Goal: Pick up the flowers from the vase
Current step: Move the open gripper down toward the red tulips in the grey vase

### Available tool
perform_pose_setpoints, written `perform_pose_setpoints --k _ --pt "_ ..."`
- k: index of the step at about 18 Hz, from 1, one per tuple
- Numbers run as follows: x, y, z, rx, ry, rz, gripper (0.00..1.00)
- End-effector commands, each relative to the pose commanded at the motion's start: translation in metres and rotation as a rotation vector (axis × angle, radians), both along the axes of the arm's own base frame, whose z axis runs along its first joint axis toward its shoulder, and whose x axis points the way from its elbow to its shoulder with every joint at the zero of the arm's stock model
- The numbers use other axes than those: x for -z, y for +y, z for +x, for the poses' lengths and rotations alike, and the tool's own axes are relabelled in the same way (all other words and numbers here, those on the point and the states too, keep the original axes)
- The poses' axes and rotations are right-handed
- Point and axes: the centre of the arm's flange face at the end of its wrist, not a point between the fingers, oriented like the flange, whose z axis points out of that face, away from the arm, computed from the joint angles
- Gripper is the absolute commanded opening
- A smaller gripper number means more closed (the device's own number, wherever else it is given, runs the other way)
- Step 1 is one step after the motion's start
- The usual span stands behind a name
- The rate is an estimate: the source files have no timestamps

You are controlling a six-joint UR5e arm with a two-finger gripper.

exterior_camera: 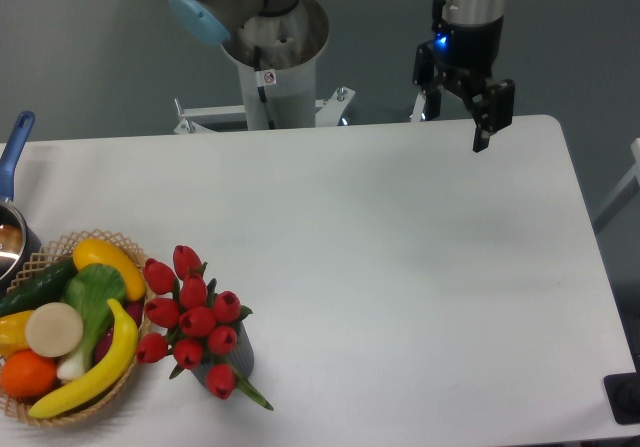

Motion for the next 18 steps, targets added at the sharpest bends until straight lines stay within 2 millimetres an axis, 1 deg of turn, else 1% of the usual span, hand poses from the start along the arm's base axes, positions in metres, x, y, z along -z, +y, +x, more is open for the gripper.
perform_pose_setpoints --k 5,7,9,11,13,15,17,18 --pt "0.0 0.004 0.002 0.001 -0.014 0.018 1.0" --pt "0.006 0.007 0.006 0.006 -0.039 0.051 1.0" --pt "0.013 0.012 0.01 -0.067 -0.114 0.144 1.0" --pt "0.011 0.022 0.015 -0.156 -0.193 0.24 1.0" --pt "0.012 0.027 0.022 -0.209 -0.24 0.271 1.0" --pt "0.018 0.041 0.032 -0.259 -0.283 0.28 1.0" --pt "0.02 0.064 0.045 -0.258 -0.309 0.334 1.0" --pt "0.025 0.071 0.048 -0.256 -0.337 0.368 1.0"
